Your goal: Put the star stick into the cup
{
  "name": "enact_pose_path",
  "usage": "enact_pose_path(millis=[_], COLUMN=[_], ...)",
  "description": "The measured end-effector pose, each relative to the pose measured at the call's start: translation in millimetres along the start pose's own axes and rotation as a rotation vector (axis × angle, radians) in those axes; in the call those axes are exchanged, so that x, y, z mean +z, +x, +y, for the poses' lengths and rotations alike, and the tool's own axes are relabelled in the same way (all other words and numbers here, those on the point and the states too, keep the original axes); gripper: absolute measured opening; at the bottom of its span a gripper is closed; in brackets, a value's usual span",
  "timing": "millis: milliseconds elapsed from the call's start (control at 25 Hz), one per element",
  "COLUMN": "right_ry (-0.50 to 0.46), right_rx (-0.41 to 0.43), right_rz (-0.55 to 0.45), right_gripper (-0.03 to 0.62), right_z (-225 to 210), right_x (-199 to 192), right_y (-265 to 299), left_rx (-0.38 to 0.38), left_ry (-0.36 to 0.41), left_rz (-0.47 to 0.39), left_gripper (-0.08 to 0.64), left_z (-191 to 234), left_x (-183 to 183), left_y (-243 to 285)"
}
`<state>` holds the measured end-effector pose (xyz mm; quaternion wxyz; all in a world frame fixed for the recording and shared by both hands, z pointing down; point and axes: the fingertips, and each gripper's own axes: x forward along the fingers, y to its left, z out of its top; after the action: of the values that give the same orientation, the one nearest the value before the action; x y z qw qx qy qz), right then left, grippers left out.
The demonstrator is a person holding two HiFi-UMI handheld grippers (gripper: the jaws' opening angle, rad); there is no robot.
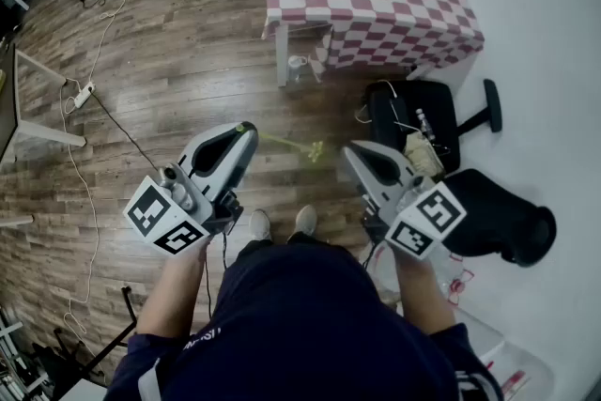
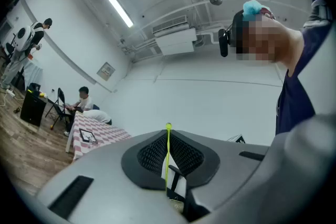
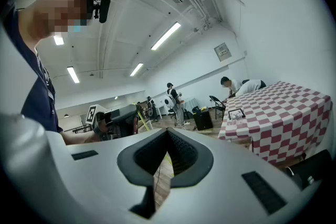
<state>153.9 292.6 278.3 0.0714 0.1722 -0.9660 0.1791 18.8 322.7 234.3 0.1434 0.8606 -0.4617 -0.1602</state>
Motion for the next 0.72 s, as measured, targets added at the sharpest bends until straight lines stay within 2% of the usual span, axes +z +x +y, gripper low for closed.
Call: enact_pose_path(millis=[400,720], right_ry=[-0.016,0.025], right_rx=[0.020,0.039], right_rz=[0.028,0.015], right_gripper=[0.015,0.017], right_z=[-13.8,-43.1], right_x=[-2.6,-13.6], right_y=[3.0,-24.6], left_rx=[0.016,0.051], left_ry=[0.010,0.028], left_rz=[0.002,0.046], left_gripper=[0.038,0.038], left_z=[1.0,-10.8], left_x=[-5.9,-27.5], left_y=[13.9,36.5])
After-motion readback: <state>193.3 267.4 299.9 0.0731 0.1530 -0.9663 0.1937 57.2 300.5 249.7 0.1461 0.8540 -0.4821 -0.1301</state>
